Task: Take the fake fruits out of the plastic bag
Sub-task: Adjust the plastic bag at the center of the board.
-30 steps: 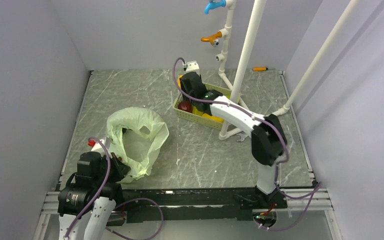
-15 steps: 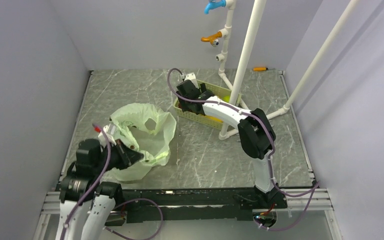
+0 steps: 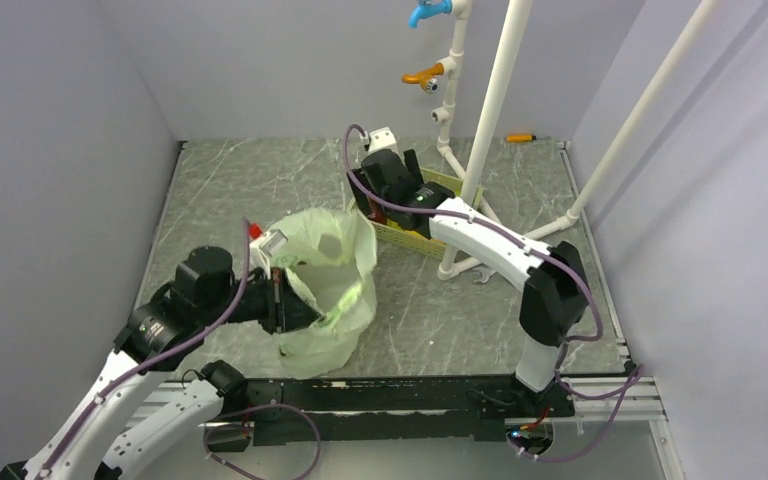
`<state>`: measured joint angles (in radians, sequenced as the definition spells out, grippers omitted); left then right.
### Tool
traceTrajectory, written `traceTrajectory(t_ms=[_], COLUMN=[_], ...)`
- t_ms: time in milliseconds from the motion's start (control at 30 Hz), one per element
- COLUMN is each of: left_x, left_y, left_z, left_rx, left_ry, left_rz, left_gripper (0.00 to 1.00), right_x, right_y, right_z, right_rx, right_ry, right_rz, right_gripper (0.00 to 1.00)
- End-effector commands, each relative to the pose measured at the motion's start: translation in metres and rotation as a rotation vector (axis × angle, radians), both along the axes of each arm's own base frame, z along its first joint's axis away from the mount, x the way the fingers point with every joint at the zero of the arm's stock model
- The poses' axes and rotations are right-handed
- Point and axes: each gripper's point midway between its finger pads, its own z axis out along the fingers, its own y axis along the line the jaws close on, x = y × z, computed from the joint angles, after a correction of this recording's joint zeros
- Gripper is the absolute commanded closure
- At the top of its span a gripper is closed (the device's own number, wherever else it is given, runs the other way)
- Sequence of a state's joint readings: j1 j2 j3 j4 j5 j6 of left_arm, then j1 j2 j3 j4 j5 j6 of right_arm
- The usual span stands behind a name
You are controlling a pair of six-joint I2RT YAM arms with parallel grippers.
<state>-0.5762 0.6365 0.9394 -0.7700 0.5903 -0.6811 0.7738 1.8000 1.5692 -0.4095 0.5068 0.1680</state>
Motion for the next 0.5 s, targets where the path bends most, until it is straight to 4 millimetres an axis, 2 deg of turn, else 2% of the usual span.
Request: traceTrajectory(t_ms=[0, 100, 167, 233, 367, 467], left_x=[-0.012, -0.019, -0.027, -0.033, -0.038, -0.04], left_y=[0.02, 0.053, 0.066, 0.07, 0.079, 0.087], left_z=[-0.056, -0.093, -0.115, -0.127, -0.14, -0.144], left_rx=[0.11, 0.217, 0.273, 0.289, 0.322, 0.362], left_ry=[0.109, 0.144, 0.18, 0.207, 0.23, 0.234], left_rz=[0.102, 0.241, 0.28, 0.277, 0.309, 0.328], left_gripper=[1.0, 1.0, 1.0, 1.0, 1.0, 1.0], right_x=[-0.03, -0.065, -0.1, -0.143, -0.223, -0.251], right_y=[0.025, 0.051, 0.077, 0.103, 0.138, 0.156], right_z=[0.063, 0.09, 0.102, 0.11, 0.105, 0.086], right_rx=[0.091, 0.162, 0.259, 0.37, 0.498, 0.546], right_ry=[-0.108, -0.152, -0.138, -0.108, -0.034, 0.035], right_rz=[0.162, 0.334, 0.517, 0.739, 1.058, 1.127], right_gripper=[0.01, 0.01, 0.02, 0.06, 0.18, 0.34])
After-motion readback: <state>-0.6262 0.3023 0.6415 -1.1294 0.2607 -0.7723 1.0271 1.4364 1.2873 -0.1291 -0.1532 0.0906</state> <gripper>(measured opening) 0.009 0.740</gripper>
